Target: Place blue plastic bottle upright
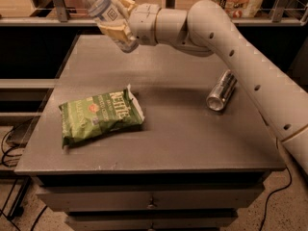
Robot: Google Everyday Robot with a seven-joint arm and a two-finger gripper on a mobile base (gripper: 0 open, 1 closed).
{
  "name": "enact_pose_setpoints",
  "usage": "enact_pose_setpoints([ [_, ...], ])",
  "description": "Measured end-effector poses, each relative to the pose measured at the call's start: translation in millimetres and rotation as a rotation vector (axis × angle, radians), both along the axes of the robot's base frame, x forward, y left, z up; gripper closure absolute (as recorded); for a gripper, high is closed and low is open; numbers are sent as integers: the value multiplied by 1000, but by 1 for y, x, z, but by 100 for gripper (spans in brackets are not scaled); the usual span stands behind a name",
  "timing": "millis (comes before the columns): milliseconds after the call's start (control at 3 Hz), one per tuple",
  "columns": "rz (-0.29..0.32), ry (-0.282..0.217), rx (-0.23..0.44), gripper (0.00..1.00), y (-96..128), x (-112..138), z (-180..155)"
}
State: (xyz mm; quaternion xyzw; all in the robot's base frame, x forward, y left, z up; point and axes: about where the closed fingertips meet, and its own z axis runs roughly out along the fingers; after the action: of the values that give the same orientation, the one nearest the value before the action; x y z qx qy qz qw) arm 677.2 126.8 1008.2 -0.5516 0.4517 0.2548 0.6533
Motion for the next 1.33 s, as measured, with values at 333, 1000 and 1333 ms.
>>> enact_pose_setpoints([
  [333, -11, 14, -21, 100, -11, -1, -5],
  [1000, -36, 42, -38, 100, -28, -8, -11],
  [1333, -66, 74, -30, 100, -39, -18, -16],
])
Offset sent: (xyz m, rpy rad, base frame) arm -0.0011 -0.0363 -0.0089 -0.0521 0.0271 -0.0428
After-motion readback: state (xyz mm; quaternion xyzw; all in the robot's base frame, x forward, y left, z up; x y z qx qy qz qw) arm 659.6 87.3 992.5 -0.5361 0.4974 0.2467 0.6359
